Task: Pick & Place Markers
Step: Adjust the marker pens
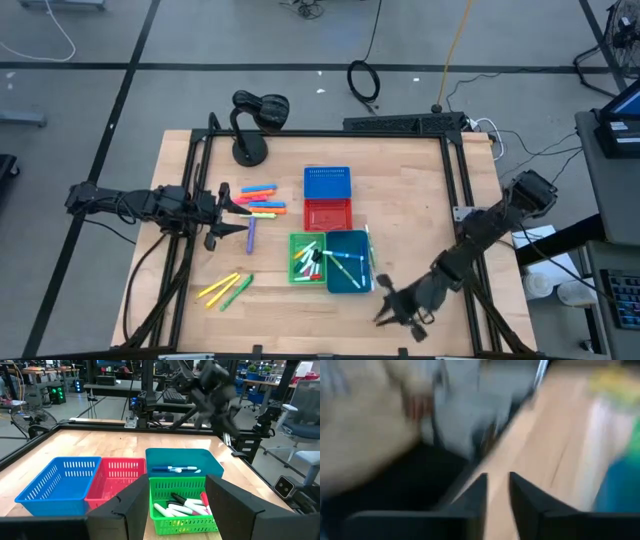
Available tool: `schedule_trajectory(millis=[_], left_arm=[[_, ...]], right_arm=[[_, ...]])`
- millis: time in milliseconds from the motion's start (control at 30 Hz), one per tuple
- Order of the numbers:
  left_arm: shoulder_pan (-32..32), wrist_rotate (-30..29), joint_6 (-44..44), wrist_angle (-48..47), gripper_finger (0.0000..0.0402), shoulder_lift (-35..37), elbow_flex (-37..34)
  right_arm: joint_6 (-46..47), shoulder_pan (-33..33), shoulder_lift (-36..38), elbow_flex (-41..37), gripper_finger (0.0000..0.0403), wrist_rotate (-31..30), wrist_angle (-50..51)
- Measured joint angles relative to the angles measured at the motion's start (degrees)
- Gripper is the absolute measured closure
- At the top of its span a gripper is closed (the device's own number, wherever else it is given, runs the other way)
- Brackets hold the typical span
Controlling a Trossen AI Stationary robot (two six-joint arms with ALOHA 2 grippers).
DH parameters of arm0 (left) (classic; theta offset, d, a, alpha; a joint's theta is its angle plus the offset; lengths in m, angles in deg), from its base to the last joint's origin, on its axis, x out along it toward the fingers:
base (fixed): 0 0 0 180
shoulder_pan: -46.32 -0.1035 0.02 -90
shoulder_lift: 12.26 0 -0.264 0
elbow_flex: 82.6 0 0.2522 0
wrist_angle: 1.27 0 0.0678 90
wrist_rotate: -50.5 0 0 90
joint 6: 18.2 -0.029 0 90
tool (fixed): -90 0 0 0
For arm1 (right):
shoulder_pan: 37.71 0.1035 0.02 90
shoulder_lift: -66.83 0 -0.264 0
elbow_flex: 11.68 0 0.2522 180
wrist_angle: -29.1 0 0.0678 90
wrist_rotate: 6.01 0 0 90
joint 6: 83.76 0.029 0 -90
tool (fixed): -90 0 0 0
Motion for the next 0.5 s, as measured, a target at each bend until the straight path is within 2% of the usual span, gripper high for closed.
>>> schedule_trajectory(millis=[67, 167, 233, 500], left_arm=[[0.0, 0.0, 0.0, 0.0, 0.0204, 0.0, 0.0], [0.0, 0.0, 0.0, 0.0, 0.0204, 0.0, 0.0], [0.0, 0.0, 0.0, 0.0, 0.0204, 0.0, 0.0], [0.0, 0.0, 0.0, 0.0, 0.0204, 0.0, 0.0]], right_arm=[[3.9, 1.6, -0.3, -0.4, 0.039, -1.3, 6.6], [9.1, 2.9, -1.1, -2.0, 0.0394, -9.3, 7.3], [10.1, 2.9, -1.3, -3.3, 0.04, -12.1, 7.4], [14.9, 0.3, -5.8, -5.3, 0.0402, -12.3, 6.5]])
